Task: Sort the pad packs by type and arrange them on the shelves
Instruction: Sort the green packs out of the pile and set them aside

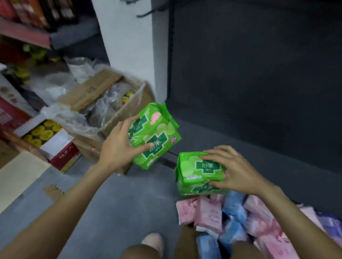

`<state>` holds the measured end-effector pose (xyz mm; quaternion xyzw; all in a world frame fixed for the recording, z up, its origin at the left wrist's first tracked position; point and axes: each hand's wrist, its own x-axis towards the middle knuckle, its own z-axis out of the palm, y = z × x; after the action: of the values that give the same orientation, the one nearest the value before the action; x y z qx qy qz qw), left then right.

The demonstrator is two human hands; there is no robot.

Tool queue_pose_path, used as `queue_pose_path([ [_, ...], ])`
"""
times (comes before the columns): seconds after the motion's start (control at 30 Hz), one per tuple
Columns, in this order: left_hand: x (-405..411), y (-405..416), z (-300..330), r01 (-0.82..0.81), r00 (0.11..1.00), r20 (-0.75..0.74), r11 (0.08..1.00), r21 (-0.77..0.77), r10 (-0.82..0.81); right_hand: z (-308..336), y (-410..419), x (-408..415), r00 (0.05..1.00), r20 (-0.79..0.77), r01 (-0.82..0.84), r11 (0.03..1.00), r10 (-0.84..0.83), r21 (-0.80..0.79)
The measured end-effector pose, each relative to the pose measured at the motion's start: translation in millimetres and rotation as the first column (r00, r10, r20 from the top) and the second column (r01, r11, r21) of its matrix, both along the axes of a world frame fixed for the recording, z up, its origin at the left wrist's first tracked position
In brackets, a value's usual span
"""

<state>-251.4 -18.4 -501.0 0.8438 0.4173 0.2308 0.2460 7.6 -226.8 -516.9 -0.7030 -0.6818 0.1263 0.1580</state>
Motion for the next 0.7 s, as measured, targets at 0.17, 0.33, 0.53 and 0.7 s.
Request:
queue_pose_path([
  [0.17, 68.0, -32.3, 87.9, 0.269, 0.961, -0.027, 0.911, 0.313, -0.274, 105.3, -60.9, 22.0, 0.999, 0.037, 0.022, 0.988, -0.028, 0.151],
  [0.33, 151.4, -88.1, 180.9, 0.359, 0.867, -0.038, 0.572, 0.738, -0.496, 189.5, -127.6, 48.3, 0.959, 0.108, 0.203, 0.901, -0.263, 0.384],
  [0.53, 223.8, -144.1, 277.5, 0.341, 0.766, 0.033, 0.451, 0.825, -0.642, 262.6, -191.2, 79.3, 0.886, 0.111, 0.290, 0.725, -0.451, 0.625],
  [0.7, 293.5, -182.6, 350.5, 0.435, 0.621, 0.031, 0.378, 0.818, -0.783, 313.7, -239.0, 109.9, 0.802, 0.089, 0.351, 0.587, -0.591, 0.729],
])
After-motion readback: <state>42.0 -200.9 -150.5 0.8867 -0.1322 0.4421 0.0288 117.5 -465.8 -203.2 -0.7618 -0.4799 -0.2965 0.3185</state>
